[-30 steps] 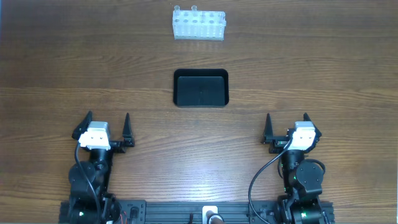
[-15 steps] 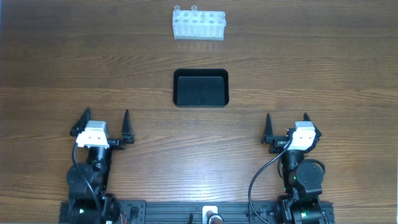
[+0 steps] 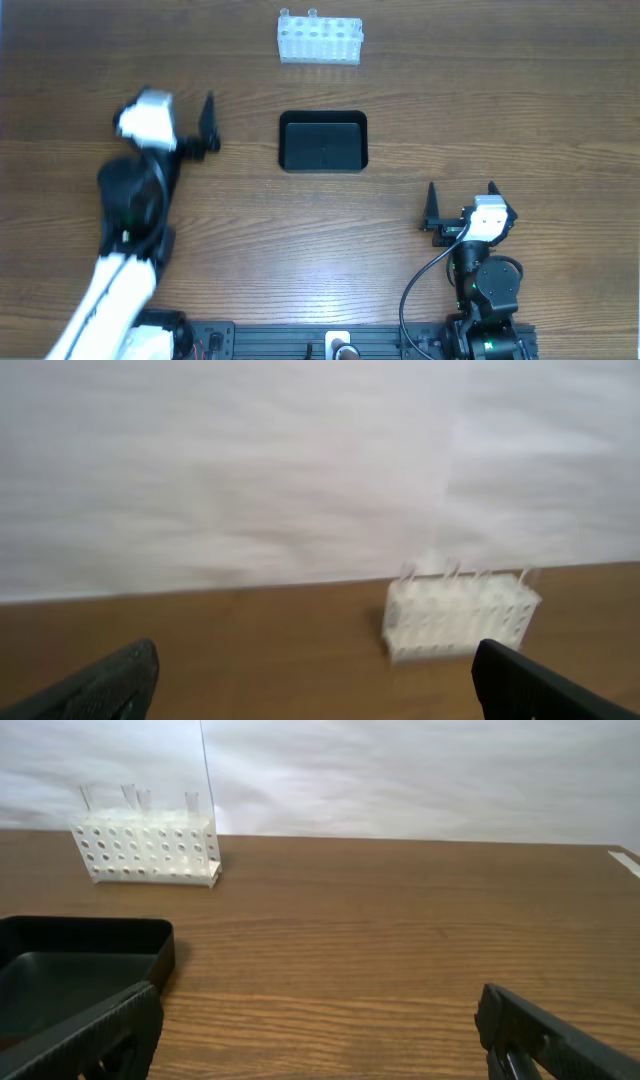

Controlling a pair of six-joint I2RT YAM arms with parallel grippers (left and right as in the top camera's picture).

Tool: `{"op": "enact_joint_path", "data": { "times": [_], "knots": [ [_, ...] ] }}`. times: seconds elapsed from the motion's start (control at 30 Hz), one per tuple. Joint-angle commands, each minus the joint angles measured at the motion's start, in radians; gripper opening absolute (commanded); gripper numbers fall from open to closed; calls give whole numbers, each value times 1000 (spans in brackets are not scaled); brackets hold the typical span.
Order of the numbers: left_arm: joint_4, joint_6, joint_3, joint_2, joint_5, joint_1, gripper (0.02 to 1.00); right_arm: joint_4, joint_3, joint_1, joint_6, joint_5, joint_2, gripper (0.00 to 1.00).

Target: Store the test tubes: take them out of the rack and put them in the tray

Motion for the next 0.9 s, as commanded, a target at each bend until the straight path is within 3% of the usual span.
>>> {"op": "enact_joint_path", "data": {
  "times": [0.03, 0.33, 0.63, 0.9],
  "knots": [
    [-25, -14, 197, 213, 26, -55, 1000, -4, -6, -6, -4, -3, -3, 993],
    [-43, -50, 541, 611, 15, -126, 1000, -4, -6, -6, -4, -3, -3, 993],
    [-218, -70, 930, 943, 2, -159, 998, -4, -6, -6, -4, -3, -3, 993],
    [-276, -123, 1076, 1102, -42, -169, 998, -4, -6, -6, -4, -4, -3, 993]
  ]
}}
